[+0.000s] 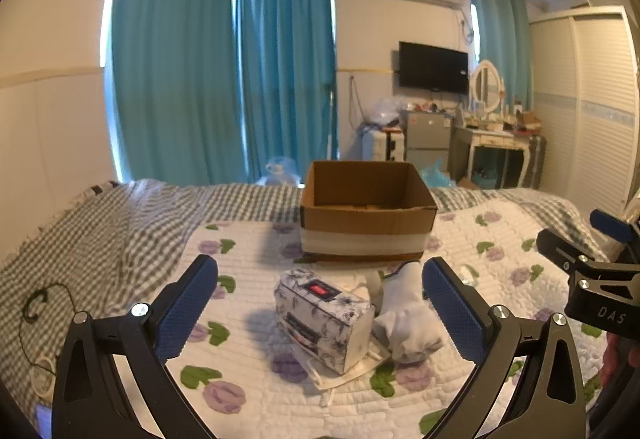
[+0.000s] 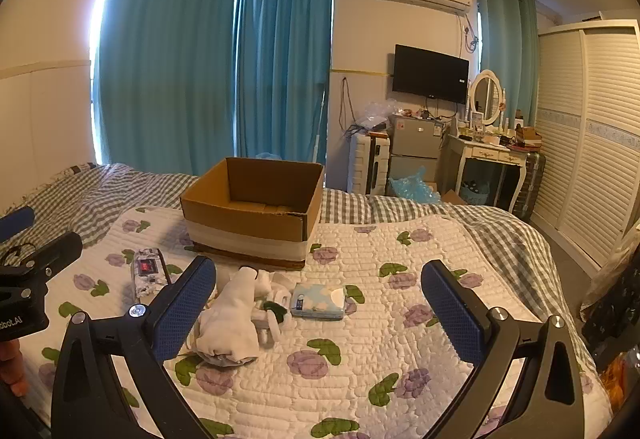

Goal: Organize soft objects
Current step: 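Move both tools toward the items on the bed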

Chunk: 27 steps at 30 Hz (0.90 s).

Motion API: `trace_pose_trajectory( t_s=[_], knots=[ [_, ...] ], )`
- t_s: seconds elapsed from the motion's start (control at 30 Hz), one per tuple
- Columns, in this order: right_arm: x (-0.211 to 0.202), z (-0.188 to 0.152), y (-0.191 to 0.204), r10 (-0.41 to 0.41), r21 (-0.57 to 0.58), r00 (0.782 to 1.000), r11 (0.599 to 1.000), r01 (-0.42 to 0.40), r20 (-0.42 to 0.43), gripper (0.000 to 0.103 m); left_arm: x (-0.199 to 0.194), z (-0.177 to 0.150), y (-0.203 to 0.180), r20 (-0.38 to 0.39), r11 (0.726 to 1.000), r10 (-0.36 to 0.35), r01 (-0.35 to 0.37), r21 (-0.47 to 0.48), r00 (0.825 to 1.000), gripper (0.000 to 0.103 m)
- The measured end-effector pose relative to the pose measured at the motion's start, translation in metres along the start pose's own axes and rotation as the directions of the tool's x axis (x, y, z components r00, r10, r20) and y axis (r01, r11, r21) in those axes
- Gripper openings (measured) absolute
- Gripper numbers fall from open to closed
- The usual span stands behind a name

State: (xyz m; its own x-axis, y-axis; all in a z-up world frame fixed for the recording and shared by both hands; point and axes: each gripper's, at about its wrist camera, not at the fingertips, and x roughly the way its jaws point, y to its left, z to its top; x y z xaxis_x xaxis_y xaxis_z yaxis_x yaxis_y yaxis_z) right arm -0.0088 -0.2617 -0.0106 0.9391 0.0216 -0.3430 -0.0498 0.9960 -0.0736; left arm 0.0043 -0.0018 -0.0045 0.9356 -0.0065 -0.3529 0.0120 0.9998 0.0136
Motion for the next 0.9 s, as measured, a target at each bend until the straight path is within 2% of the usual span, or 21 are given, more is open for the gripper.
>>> trace_pose_trajectory(
  t_s=[0.9],
  knots=[
    [0.0001, -0.0028, 0.0052, 0.000, -0.019, 1.000, 1.000, 0.000, -0.005, 0.103, 0.0002, -0.0026, 0.0065, -0.007, 1.000, -0.011, 0.010, -0.014, 1.000, 0.103]
  ],
)
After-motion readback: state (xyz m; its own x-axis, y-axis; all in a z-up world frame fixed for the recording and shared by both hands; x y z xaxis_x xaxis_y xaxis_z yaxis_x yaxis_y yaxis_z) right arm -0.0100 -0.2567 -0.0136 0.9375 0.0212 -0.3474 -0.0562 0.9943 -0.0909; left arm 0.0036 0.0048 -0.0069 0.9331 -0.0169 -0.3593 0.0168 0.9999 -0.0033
